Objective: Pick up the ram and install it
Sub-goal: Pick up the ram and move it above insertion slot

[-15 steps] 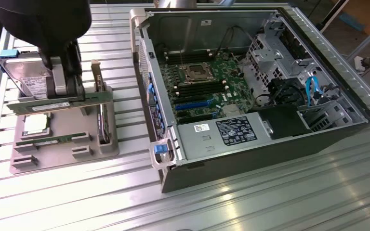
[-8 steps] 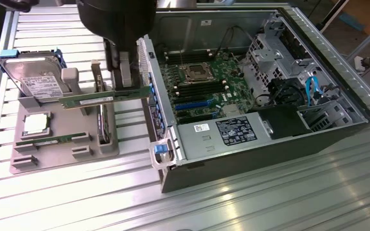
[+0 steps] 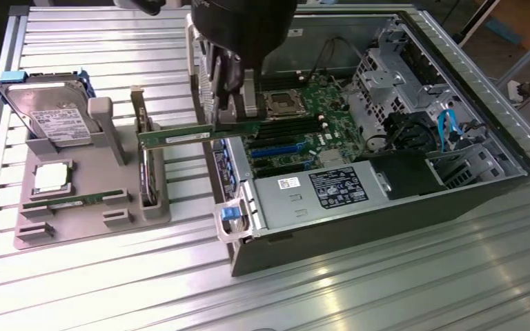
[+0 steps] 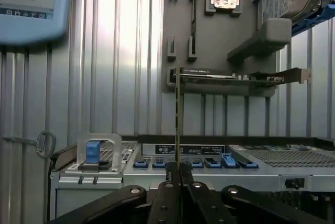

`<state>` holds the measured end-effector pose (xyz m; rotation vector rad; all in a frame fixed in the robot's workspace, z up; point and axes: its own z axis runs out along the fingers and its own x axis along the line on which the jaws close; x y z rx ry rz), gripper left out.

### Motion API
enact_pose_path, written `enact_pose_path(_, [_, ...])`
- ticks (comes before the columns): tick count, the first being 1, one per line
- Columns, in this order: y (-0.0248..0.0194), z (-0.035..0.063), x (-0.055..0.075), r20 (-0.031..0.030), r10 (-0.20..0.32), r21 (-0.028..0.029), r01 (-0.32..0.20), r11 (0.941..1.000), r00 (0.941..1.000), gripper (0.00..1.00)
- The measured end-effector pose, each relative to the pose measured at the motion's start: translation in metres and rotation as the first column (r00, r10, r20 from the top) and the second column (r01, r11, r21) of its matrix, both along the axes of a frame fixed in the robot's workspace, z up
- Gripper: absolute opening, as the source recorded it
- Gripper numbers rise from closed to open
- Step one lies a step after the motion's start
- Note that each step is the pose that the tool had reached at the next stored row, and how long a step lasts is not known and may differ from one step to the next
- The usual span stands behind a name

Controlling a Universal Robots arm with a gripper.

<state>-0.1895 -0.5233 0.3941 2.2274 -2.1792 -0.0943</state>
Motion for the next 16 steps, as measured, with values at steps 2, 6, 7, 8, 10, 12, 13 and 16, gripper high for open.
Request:
enact_pose_path(2, [0.0, 0.0, 0.006, -0.0005, 0.0, 0.0, 0.0, 1.0, 1.0, 0.12])
enact_pose_path(6, [0.0, 0.0, 0.018, -0.0019, 0.0, -0.0001, 0.0, 1.0, 1.0, 0.12])
enact_pose_path(7, [0.0, 0.0, 0.022, -0.0022, 0.0, 0.0001, 0.0, 1.0, 1.0, 0.12])
enact_pose_path(8, [0.0, 0.0, 0.024, -0.0025, 0.0, 0.0, 0.0, 1.0, 1.0, 0.12])
enact_pose_path(10, [0.0, 0.0, 0.03, -0.0032, 0.0, 0.0, 0.0, 1.0, 1.0, 0.12])
enact_pose_path(12, [0.0, 0.0, 0.036, -0.0038, 0.0, 0.0, 0.0, 1.0, 1.0, 0.12])
enact_pose_path(13, [0.0, 0.0, 0.039, -0.0042, 0.0, 0.0, 0.0, 1.0, 1.0, 0.12])
enact_pose_path(16, [0.0, 0.0, 0.047, -0.0051, 0.0, -0.0001, 0.0, 1.0, 1.0, 0.12])
